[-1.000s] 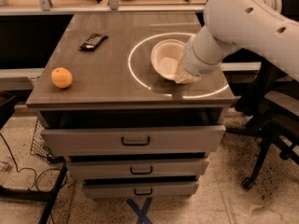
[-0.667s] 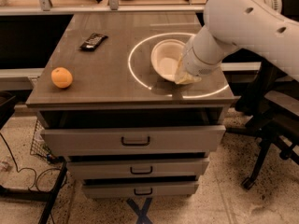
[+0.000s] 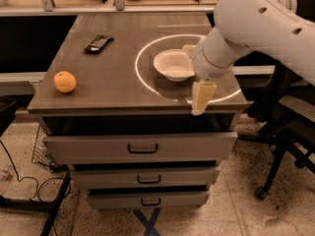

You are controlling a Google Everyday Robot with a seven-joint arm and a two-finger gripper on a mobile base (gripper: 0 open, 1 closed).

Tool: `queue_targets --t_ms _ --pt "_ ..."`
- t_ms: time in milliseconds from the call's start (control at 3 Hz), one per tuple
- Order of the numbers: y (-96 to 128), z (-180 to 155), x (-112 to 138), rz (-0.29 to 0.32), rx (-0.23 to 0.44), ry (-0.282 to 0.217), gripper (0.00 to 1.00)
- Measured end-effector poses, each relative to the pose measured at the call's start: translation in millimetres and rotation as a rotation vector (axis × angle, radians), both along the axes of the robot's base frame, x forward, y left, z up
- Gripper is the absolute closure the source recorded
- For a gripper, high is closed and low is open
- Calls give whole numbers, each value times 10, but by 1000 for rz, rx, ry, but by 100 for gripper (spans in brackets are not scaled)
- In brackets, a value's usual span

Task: Move paper bowl near rxbar chocolate

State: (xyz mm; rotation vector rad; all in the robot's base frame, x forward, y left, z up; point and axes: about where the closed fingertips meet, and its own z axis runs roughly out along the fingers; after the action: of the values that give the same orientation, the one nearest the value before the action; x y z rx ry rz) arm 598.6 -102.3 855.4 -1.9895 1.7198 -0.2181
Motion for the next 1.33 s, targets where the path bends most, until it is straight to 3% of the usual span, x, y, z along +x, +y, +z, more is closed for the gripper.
queue_targets --t_ms 333,1000,1333 --pt "0 0 0 0 0 0 0" --pt "3 158 246 14 15 -45 0" --pt "59 154 327 27 38 -66 17"
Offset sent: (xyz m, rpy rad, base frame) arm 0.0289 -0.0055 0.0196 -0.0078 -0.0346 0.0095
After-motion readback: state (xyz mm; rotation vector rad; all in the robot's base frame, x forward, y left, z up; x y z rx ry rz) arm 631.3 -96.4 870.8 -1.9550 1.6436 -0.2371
